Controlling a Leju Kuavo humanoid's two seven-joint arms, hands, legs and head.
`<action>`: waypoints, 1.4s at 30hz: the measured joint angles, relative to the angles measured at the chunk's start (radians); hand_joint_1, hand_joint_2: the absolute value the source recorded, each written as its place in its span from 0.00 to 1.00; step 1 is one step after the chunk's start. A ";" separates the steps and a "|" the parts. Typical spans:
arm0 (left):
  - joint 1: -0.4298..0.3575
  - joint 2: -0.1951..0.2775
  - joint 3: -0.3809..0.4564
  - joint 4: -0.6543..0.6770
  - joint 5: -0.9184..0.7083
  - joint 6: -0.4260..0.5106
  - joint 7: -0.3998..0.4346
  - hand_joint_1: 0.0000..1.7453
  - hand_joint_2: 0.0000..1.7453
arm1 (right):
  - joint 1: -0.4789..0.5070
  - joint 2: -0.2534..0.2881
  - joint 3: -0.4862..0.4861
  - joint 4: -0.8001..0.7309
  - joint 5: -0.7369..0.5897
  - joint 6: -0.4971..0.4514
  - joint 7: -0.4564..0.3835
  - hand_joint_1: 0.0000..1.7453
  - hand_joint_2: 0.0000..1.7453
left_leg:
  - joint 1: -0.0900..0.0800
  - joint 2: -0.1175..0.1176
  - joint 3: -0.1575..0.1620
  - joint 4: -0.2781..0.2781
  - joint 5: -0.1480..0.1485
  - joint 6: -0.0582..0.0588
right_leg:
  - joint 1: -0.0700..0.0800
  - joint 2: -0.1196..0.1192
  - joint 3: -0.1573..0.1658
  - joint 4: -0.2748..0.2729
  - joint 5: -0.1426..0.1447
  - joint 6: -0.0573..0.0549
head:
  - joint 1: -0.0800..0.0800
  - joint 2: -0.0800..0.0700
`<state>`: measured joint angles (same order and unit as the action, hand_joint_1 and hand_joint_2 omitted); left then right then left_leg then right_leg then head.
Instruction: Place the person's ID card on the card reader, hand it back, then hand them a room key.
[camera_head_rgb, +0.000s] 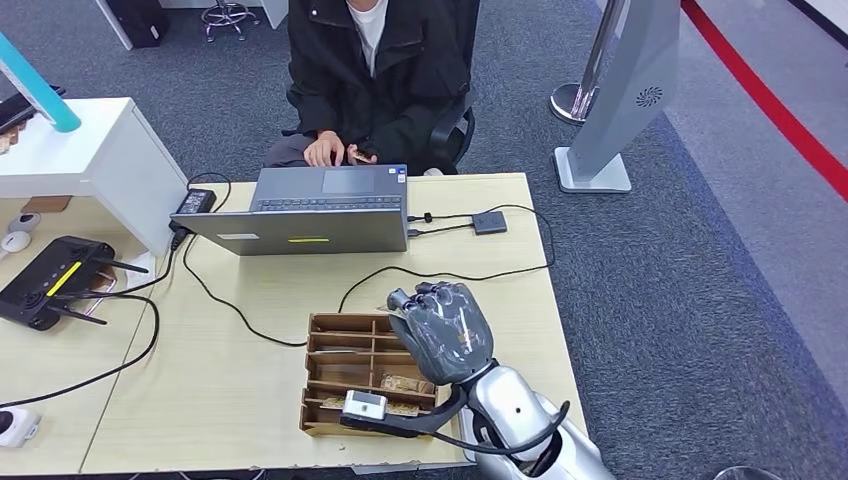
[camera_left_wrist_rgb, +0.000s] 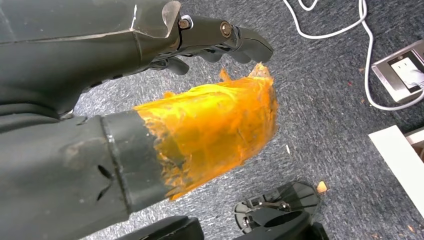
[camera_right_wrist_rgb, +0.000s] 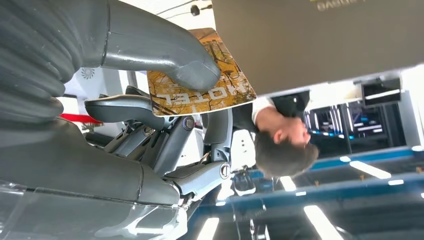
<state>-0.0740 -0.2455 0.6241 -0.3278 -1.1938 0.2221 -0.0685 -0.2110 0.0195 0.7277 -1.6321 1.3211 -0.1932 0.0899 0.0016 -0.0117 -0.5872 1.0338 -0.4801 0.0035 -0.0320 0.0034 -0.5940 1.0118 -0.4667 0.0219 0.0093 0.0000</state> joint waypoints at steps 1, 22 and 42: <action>0.001 0.000 0.000 -0.002 0.001 0.000 -0.001 0.00 0.00 | 0.003 0.000 -0.002 -0.014 0.002 -0.005 -0.002 1.00 1.00 | 0.000 0.000 0.000 0.000 0.000 0.000 | 0.000 0.000 0.000 0.000 0.000 0.000 | 0.000 0.000; 0.014 -0.005 0.002 -0.014 0.003 0.002 -0.024 0.00 0.00 | 0.025 -0.038 -0.015 -0.264 -0.002 -0.101 -0.052 1.00 1.00 | 0.000 0.000 0.000 0.000 0.000 0.000 | 0.000 0.000 0.000 0.000 0.000 0.000 | 0.000 0.000; 0.008 -0.008 0.002 -0.014 -0.019 0.002 -0.026 0.00 0.00 | 0.008 -0.043 -0.022 -0.260 -0.013 -0.158 -0.090 1.00 1.00 | 0.000 0.000 0.000 0.000 0.000 0.000 | 0.000 0.000 0.000 0.000 0.000 0.000 | 0.000 0.000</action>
<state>-0.0656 -0.2536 0.6260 -0.3422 -1.2127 0.2237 -0.0942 -0.2027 -0.0239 0.7060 -1.8920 1.3085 -0.3516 0.0002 0.0015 -0.0117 -0.5874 1.0338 -0.4801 0.0036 -0.0321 0.0033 -0.5938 1.0118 -0.4667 0.0219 0.0093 0.0000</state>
